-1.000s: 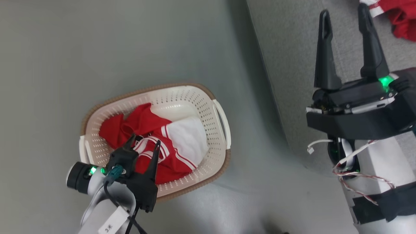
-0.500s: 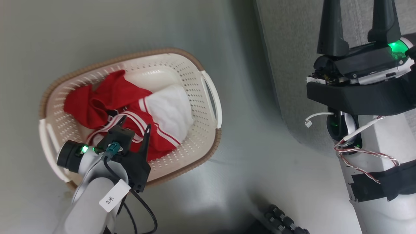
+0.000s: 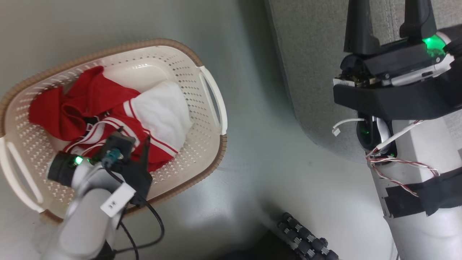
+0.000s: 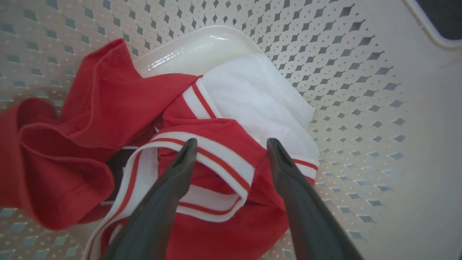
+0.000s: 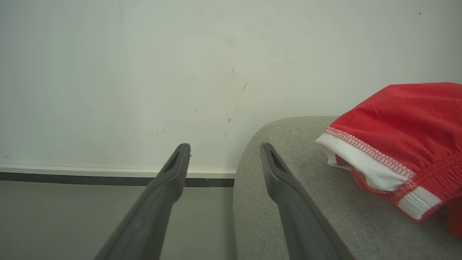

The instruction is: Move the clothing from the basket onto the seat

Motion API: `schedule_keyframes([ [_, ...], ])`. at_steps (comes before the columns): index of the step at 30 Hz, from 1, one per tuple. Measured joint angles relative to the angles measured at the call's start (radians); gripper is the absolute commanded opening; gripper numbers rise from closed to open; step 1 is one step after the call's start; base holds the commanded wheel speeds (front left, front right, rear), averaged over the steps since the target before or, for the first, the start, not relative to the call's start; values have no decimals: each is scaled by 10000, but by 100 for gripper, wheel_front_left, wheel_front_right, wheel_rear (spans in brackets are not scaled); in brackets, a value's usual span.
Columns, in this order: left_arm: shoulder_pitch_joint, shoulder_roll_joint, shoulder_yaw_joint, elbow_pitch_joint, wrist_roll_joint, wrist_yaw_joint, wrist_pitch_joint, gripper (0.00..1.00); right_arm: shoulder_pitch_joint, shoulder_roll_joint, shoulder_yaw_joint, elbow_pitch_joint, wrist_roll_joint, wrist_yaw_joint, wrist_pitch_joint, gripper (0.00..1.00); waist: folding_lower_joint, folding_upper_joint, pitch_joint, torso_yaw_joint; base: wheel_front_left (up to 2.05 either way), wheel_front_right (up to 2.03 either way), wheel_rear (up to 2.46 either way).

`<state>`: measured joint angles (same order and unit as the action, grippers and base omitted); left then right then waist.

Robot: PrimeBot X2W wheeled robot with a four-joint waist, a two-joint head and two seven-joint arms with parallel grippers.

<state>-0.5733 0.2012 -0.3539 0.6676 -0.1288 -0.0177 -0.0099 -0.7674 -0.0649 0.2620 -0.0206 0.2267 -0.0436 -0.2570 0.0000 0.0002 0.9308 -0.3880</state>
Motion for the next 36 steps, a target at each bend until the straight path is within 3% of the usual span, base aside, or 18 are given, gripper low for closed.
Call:
schedule_keyframes([
  [14, -618, 301, 267, 1051, 128, 491, 255, 100, -123, 75, 82, 128, 136, 13, 0, 100, 0, 0, 518, -543, 0, 0, 0],
  [15, -626, 297, 265, 1097, 136, 533, 255, 64, -124, 79, 84, 146, 136, 13, 0, 100, 0, -2, 524, -552, 0, 0, 0],
  [17, -645, 295, 268, 1221, 144, 577, 253, 31, -129, 84, 86, 192, 136, 13, 0, 100, 0, -2, 529, -565, 0, 0, 0],
  [18, -667, 295, 270, 1283, 144, 614, 253, 4, -142, 90, 86, 215, 136, 13, 0, 100, 0, -2, 530, -570, 0, 0, 0],
  [19, -718, 295, 270, 1333, 144, 616, 251, 0, -173, 92, 86, 238, 138, 15, 0, 100, 0, -1, 529, -575, 0, 0, 0],
  [28, -944, 2, 224, 1471, 125, 600, -324, 0, -236, 105, 19, 568, 163, 58, 0, 100, 0, -2, 288, -486, 0, 0, 0],
  [36, -1058, -497, -4, 1329, 36, 73, -1371, 0, -195, 111, -98, 1080, 63, 88, 0, 100, 0, -1, -298, -158, 0, 0, 0],
])
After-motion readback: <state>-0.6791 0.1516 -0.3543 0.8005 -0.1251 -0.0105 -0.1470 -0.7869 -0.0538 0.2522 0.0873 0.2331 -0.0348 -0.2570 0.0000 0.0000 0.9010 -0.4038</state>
